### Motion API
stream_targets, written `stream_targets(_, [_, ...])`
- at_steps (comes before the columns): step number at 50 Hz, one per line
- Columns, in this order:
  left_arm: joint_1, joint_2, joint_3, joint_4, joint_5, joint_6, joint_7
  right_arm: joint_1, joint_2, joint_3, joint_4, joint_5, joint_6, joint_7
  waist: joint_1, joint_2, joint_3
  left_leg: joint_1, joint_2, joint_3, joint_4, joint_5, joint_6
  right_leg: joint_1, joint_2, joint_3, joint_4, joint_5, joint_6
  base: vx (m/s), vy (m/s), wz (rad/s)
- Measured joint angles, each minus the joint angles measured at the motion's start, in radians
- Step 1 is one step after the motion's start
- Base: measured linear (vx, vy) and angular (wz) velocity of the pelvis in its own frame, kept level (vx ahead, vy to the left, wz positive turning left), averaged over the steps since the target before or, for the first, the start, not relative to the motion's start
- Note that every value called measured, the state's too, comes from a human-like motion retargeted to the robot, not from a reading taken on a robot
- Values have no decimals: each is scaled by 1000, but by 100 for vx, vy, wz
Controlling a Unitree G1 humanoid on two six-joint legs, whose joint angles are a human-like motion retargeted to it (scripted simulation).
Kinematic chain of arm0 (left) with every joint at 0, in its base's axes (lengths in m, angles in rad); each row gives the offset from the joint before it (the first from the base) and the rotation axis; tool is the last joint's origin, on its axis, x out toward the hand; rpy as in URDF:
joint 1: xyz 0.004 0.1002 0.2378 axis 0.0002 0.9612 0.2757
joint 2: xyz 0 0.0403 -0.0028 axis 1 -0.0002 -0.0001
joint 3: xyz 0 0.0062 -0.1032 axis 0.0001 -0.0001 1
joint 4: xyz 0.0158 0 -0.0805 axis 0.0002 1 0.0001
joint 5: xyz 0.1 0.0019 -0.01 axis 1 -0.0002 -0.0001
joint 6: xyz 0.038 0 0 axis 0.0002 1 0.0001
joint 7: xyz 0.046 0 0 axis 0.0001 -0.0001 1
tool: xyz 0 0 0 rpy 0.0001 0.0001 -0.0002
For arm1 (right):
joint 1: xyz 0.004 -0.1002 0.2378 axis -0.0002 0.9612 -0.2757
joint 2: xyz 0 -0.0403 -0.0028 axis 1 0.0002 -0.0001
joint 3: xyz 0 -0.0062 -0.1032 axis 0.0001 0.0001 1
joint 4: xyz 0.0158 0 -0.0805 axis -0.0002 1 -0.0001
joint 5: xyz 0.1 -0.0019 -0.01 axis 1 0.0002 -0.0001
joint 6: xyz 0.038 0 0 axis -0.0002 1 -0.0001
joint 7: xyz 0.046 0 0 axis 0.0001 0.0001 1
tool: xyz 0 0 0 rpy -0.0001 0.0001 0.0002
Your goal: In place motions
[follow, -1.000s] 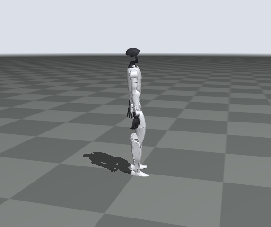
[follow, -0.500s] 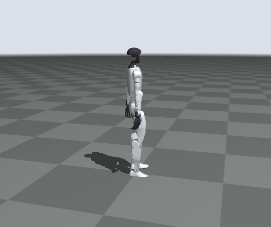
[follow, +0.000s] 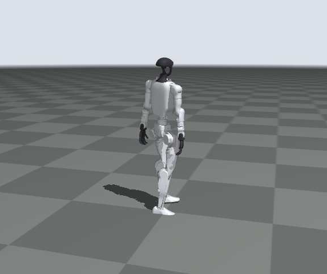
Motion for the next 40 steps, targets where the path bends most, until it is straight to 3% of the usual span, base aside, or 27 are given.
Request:
stream_targets(15, [15, -25, 49, 46, -66, -7, 2, -16, 33, 39, -29, -17, -22, 30, -23, -17, -11, 36, -33, -147, -49, 32, -13, 62, -11, -173, 1, -3, 27, 0, 5, 56])
stream_targets(24, [1, -7, 25, 34, -49, 1, -7, -6, 31, 44, -24, -31, -24, 32, 20, -20, -9, 19, -15, -62, -24, 14, -5, 34, -12, -76, 2, 13, 17, 2, -3, -52])
stream_targets(40, [-40, 17, -3, 29, -48, 4, -15, -2, 6, 29, 5, -14, -11, 14, -84, -10, -15, 45, 50, 140, -10, -54, 19, -51, 23, 146, -2, 56, -24, 3, -10, -69])
